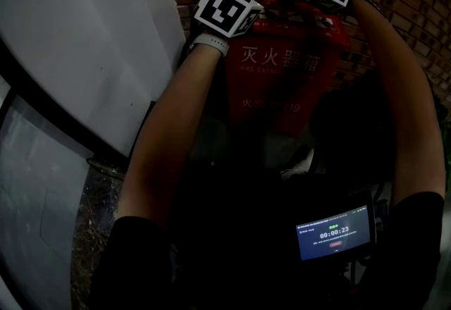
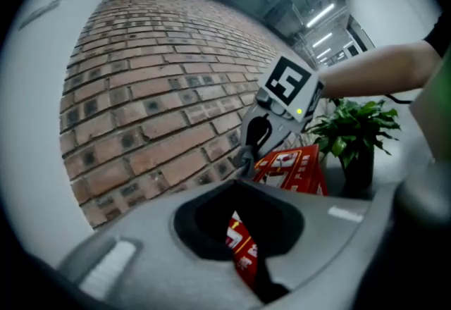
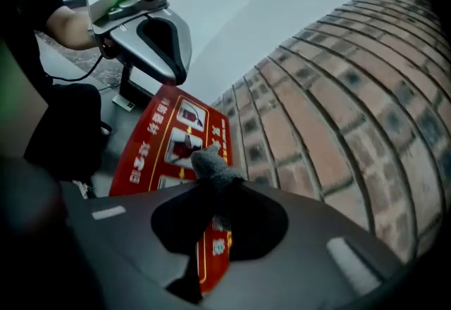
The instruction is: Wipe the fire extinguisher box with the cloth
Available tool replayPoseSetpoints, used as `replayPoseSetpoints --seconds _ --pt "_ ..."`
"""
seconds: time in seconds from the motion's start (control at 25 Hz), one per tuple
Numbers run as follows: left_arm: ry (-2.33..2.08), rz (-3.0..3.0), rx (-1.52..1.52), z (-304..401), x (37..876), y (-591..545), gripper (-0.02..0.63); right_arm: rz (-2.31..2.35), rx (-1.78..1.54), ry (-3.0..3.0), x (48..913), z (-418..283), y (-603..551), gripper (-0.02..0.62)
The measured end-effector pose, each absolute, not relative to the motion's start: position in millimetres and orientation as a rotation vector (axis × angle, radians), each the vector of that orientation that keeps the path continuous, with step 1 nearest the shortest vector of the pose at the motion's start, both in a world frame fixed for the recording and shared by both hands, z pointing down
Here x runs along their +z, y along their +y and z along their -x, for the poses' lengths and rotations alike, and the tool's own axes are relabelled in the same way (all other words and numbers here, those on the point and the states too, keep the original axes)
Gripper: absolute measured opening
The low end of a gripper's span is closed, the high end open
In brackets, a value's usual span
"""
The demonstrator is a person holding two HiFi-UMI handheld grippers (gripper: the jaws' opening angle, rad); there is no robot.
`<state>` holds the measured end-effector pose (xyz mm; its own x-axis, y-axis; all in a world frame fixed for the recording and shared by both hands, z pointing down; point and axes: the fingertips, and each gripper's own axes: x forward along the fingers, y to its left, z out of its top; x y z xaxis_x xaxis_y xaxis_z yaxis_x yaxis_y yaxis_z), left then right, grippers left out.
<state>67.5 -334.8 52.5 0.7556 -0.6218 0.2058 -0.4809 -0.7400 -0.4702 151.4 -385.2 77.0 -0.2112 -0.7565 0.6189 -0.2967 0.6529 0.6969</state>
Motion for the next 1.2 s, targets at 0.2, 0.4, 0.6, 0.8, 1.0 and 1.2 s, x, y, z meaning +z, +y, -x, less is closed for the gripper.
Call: replayPoseSetpoints --seconds 0.2,0.4,0.6,0.8,1.0,1.2 --pt "0.893 2.592 -0.49 -29 62 -351 0.003 -0.713 -0.566 -1.773 96 -94 -402 0.037" --pt "0.936 2.608 -0.49 6 71 -368 0.003 -0.635 -0.566 -1.739 118 -48 -423 0.037" --pt "0.947 2.634 -0.493 9 90 -384 0.003 -0.592 -0.593 -1.731 141 -27 -439 0.035" --pt "0.943 2.638 -0.488 10 93 -389 0.003 -0.594 -0.545 -1.804 139 -23 -445 0.035" --pt "0.945 2.598 -0.516 4 91 -387 0.003 -0.62 -0.52 -1.785 140 -43 -441 0.035" --pt "0.921 2.601 -0.537 -13 90 -383 0.003 -0.627 -0.482 -1.732 144 -80 -428 0.035"
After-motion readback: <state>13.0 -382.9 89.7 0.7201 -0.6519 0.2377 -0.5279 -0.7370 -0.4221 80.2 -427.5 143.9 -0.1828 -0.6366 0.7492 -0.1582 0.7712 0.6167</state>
